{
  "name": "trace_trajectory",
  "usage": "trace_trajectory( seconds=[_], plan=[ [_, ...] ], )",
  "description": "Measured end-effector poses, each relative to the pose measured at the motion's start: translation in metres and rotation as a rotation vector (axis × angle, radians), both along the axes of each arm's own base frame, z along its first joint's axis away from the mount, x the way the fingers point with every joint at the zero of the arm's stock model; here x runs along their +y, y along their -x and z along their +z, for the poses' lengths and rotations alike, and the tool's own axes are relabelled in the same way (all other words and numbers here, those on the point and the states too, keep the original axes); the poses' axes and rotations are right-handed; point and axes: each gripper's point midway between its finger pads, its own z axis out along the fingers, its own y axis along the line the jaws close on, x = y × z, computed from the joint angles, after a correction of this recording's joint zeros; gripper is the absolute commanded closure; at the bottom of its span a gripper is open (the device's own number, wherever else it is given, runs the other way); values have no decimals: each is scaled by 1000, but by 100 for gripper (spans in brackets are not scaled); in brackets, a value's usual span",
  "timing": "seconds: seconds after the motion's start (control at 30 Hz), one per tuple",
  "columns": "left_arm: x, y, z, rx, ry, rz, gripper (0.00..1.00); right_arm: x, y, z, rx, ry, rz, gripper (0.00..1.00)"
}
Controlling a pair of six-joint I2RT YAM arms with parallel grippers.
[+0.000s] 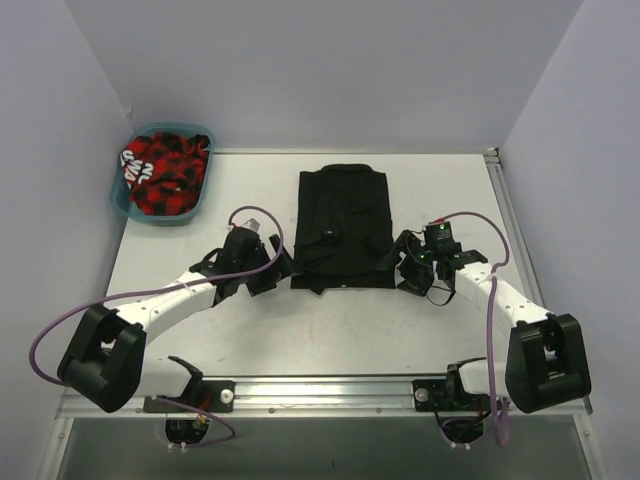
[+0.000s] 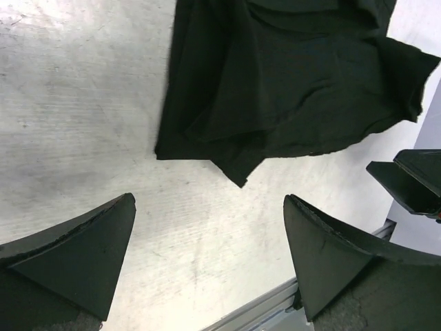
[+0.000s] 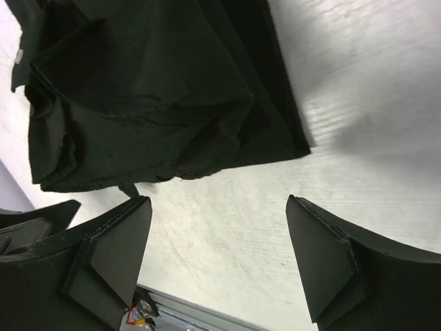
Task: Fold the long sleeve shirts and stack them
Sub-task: Fold the shirt
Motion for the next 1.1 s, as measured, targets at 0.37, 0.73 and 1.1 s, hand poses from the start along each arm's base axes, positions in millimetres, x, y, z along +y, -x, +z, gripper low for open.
trace_trajectory(
  seconds=[0.37, 0.73, 1.1],
  plan=[
    [-23, -20, -9, -90, -3, -48, 3, 20, -37, -9, -92, -89, -40, 20],
    [-45, -46, -3, -105, 7, -65, 3, 31, -68, -7, -104, -108, -37, 21],
    [-71, -77, 27, -140, 77, -83, 3, 51, -142, 40, -200, -175, -39, 21]
  ],
)
